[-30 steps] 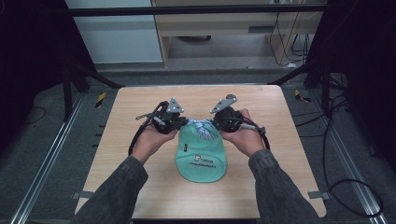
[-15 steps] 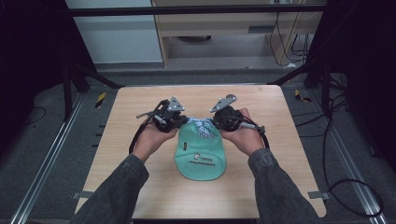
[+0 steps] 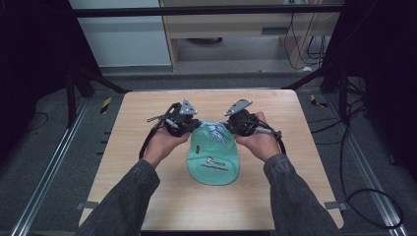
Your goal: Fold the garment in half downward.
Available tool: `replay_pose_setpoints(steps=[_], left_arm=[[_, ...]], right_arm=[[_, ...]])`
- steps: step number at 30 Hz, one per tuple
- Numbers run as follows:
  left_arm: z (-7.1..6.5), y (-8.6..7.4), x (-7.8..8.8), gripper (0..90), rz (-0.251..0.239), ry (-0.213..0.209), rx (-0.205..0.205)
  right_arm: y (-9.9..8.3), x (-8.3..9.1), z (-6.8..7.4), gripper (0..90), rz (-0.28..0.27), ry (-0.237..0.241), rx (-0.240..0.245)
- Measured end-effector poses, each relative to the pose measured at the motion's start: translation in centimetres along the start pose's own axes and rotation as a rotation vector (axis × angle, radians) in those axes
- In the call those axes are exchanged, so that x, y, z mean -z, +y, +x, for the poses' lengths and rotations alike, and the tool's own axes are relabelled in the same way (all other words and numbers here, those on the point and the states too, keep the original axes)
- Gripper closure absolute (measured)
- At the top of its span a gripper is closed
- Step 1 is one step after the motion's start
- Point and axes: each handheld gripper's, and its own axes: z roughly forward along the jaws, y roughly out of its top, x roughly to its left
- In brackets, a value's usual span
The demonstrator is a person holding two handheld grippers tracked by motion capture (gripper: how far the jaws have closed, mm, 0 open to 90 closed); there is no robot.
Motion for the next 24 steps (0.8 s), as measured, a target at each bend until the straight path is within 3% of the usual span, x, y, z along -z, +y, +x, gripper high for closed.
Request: replay_pose_setpoints(steps=[12,24], left_arm=[[-1.3,-0.2,-0.4,85.4,-0.01,0.019,-0.035],[-2.0,-1.2,-0.5,85.4,-0.017,0.023,-0.039]], right_arm=[[-1.5,0.0,0.3,83.1,-0.02,-0.008,0.003],[-2.5,-0.3,1.0,83.2,-0.025,-0.004,0.017]])
